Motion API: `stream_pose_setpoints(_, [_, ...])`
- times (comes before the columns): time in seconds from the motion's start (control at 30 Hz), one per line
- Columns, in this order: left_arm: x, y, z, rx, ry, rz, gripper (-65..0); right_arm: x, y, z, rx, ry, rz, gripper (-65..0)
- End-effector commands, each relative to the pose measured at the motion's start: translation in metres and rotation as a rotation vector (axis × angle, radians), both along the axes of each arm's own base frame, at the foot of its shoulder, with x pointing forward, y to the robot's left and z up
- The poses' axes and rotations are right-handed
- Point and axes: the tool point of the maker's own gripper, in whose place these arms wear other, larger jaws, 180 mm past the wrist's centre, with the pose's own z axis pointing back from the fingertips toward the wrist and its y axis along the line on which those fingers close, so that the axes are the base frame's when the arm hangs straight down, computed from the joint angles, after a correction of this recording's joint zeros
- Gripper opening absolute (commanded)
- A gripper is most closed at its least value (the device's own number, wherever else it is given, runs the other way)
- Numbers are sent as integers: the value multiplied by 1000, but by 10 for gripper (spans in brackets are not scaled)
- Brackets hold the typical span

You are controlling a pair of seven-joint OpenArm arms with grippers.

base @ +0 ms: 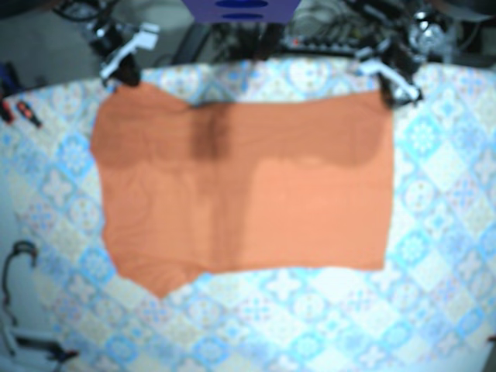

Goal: Fold the T-shirt properly
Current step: 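Close both grippers on the shoulder corners of the orange shirt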

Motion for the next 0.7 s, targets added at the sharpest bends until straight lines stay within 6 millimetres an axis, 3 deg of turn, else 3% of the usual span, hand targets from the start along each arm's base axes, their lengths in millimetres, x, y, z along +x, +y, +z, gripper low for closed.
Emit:
stream_pose_setpoints(0.0, [1, 2, 2, 5, -4, -11, -286, 1, -1, 5, 2, -17, 6, -650])
stream_pose_setpoints(0.23, [23, 7, 5, 19, -43, -3, -286, 1, -1, 5, 2, -17, 6, -650])
stream_pose_setpoints(0.57, [26, -1, 2, 10, -42, -22, -288, 1, -1, 5, 2, -17, 6, -650])
stream_pose_setpoints(0.67, [25, -5, 1, 0, -42, -15, -325, 1, -1, 5, 2, -17, 6, -650])
